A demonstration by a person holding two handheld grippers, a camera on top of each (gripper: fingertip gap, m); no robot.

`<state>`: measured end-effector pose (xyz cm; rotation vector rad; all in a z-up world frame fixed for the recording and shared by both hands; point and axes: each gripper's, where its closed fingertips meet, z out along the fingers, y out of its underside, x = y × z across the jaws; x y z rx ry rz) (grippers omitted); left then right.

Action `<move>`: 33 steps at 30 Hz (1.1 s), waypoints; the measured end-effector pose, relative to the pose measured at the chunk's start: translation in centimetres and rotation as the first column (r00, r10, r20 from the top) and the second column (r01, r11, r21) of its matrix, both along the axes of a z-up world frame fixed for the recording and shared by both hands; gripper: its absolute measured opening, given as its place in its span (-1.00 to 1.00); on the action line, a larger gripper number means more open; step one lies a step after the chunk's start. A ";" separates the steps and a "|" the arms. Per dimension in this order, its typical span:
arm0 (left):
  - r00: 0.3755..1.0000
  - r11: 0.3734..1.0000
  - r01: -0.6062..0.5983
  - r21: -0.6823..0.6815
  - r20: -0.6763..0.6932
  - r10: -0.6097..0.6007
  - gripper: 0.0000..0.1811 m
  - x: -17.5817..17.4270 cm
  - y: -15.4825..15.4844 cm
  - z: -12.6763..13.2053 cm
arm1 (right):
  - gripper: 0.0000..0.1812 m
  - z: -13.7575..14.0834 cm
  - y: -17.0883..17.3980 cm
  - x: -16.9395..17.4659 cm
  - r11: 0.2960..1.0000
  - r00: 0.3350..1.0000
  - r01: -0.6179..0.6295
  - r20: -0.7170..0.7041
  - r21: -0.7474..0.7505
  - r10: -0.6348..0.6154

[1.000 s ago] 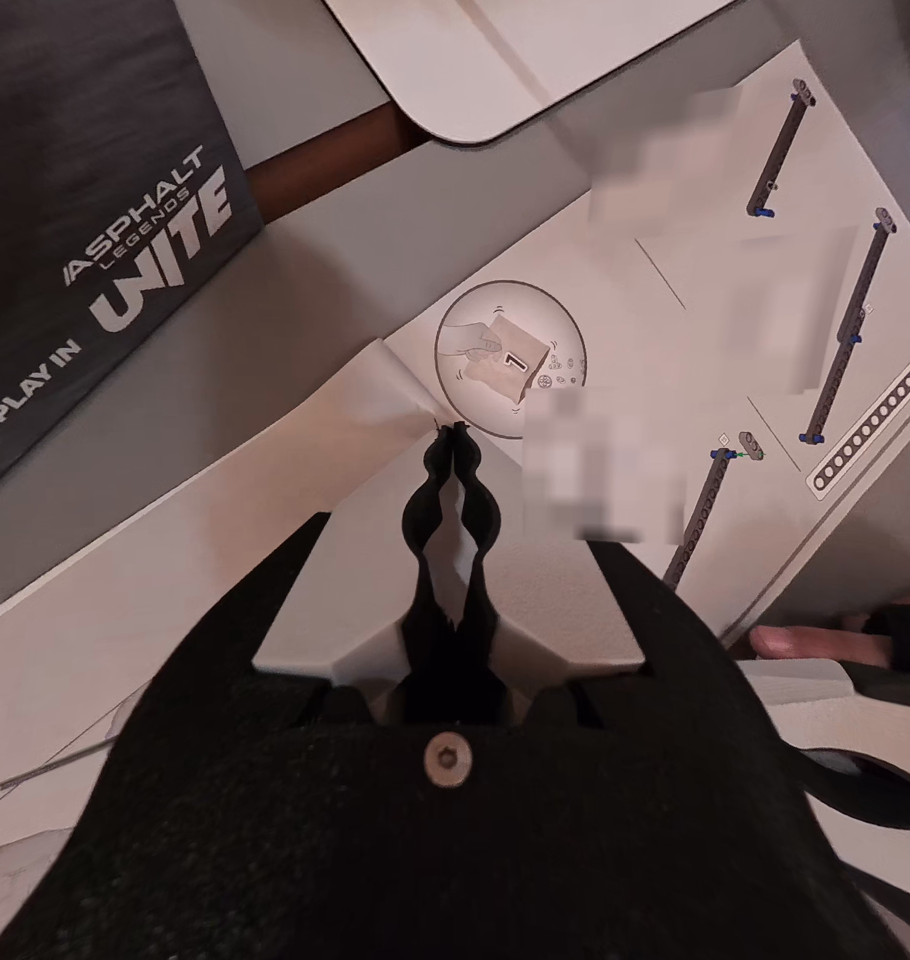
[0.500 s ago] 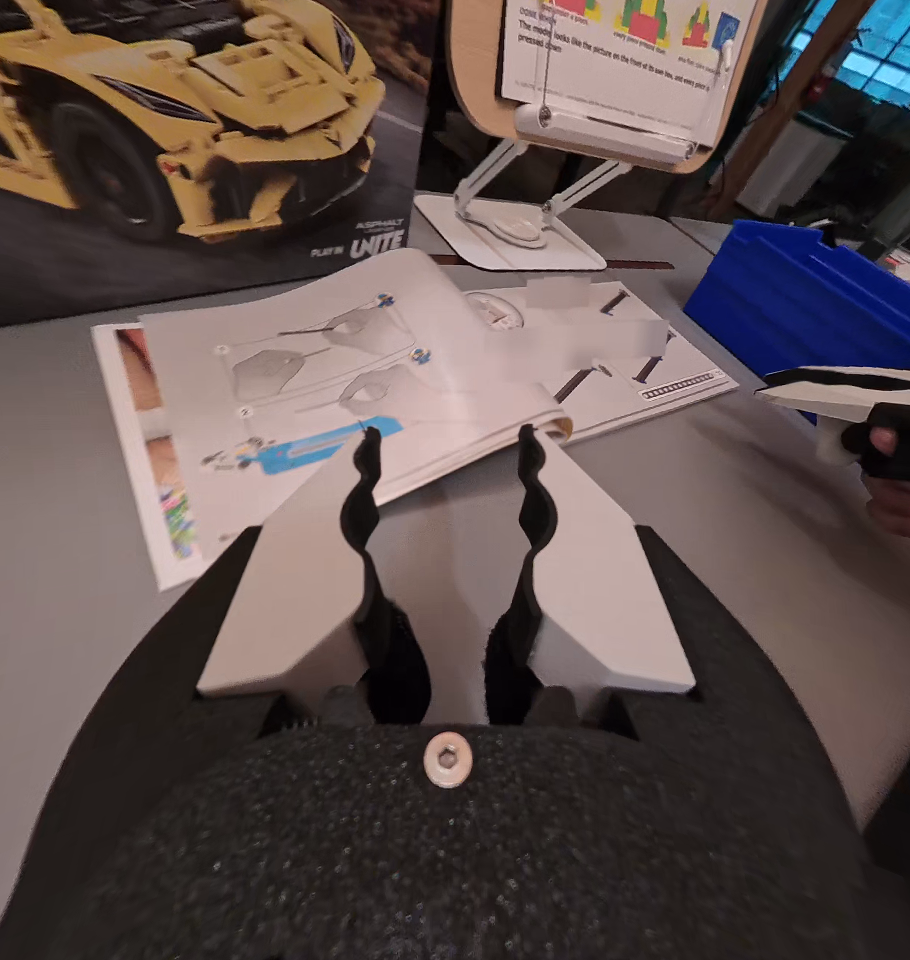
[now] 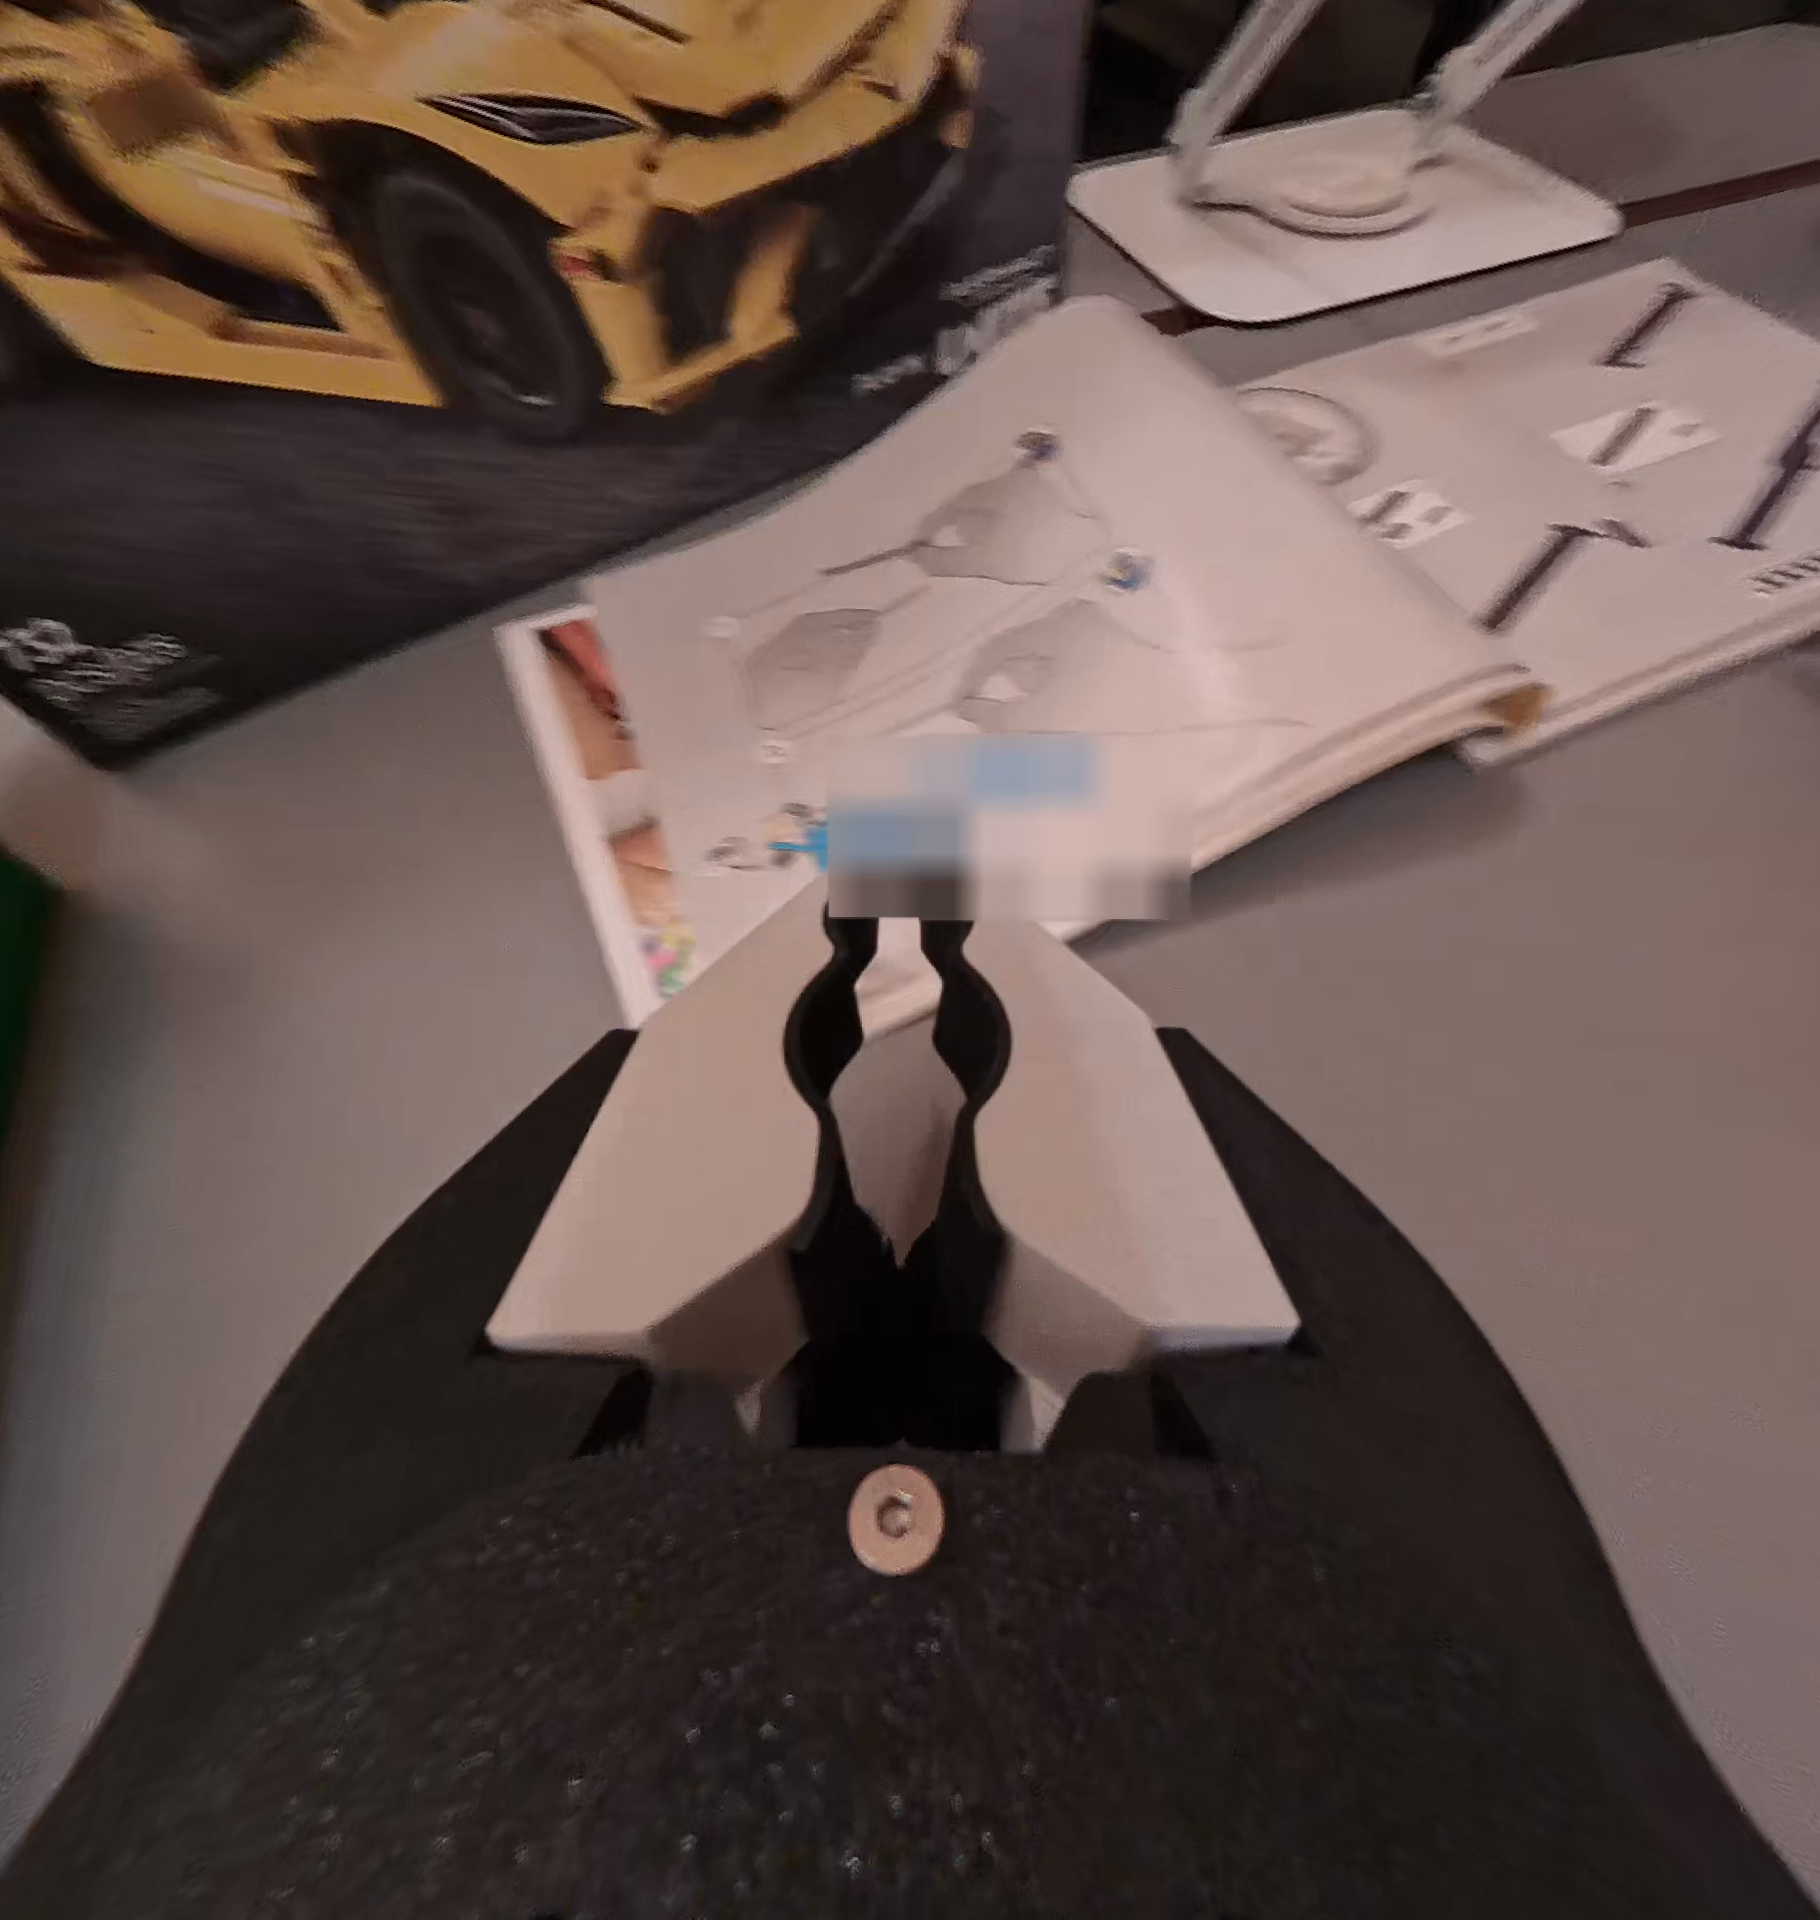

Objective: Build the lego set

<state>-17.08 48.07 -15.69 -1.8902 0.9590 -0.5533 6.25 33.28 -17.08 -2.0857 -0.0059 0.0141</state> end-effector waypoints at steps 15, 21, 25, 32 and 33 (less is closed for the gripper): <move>0.926 0.974 0.174 -0.147 -0.311 -0.213 -1.00 16.4 4.8 -3.2 | -1.00 -4.1 15.8 0.1 0.965 0.978 -0.108 0.147 -0.239 0.146; 0.918 0.987 0.114 -0.115 -0.367 -0.149 -1.00 13.1 6.8 -6.0 | -1.00 -4.1 15.8 0.1 0.967 0.975 -0.105 0.166 -0.231 0.146; 0.908 0.991 0.126 -0.032 -0.399 -0.129 -1.00 11.7 7.4 -6.0 | -1.00 -4.1 15.7 0.1 0.968 0.976 -0.103 0.166 -0.229 0.143; 0.938 0.992 0.113 -0.059 -0.324 -0.126 -1.00 9.8 7.8 -5.9 | -1.00 -2.2 16.8 -0.9 0.981 0.975 -0.136 0.158 -0.138 0.157; 0.942 0.991 0.112 -0.071 -0.309 -0.128 -1.00 9.8 7.8 -6.0 | -1.00 -1.1 17.6 -2.0 0.981 0.971 -0.182 0.145 -0.061 0.189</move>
